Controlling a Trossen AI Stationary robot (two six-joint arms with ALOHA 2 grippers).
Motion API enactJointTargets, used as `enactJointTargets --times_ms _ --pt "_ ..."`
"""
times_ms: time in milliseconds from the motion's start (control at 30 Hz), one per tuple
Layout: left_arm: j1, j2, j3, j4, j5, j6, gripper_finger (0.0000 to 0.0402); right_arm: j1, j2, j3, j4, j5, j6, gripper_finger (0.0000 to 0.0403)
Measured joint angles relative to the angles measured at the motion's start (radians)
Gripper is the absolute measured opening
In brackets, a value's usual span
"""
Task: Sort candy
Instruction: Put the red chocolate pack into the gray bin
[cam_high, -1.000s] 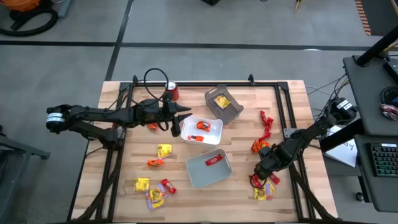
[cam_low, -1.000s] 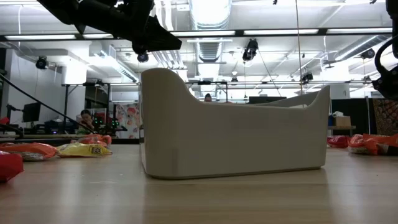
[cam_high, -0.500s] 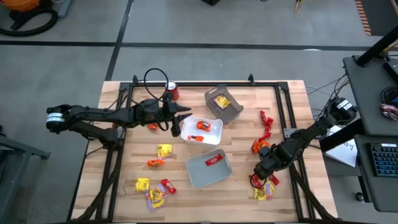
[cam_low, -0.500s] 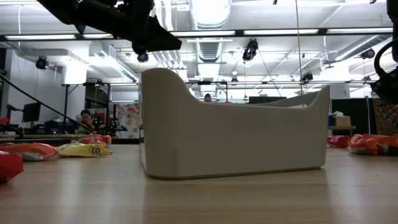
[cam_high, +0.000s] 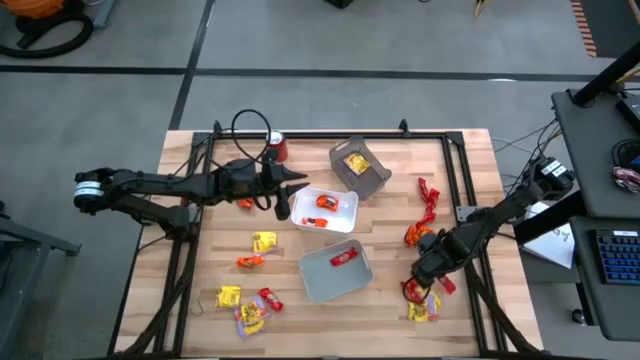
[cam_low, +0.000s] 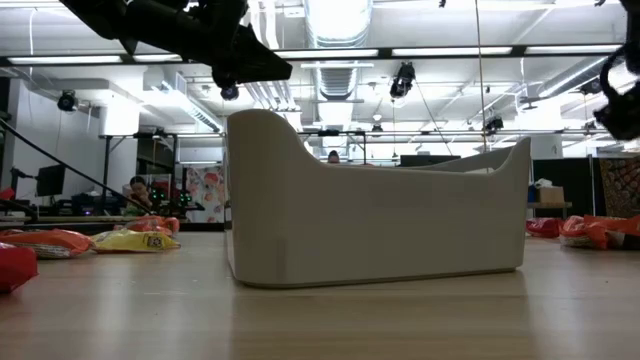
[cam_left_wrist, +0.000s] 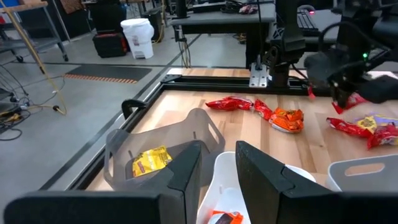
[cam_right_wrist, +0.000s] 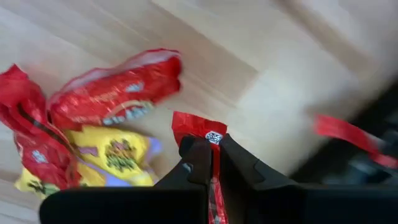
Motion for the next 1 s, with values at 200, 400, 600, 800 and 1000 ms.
enactJointTargets --times_ms 200,400,600,800,1000 --pt "-0.031 0.000 0.000 0.000 0.001 -0.002 0.0084 0.000 -0.003 0.125 -0.146 0.101 -0.036 0.0013" --pt "-0.090 0.000 0.000 -0.011 0.000 -0.022 0.0084 -0.009 -0.009 0.239 -0.128 0.328 -0.145 0.0013" --pt "-0.153 -0.002 0.000 -0.026 0.000 -0.062 0.0084 -0.024 -0.008 0.328 0.041 0.566 -0.427 0.0013" --pt "-0.197 -0.006 0.000 -0.031 -0.007 -0.139 0.0084 -0.045 -0.006 0.328 0.465 0.673 -0.904 0.0013" --pt "-0.199 -0.032 0.000 -0.044 -0.030 -0.220 0.0084 -0.077 0.013 0.244 0.804 0.671 -1.248 0.0013"
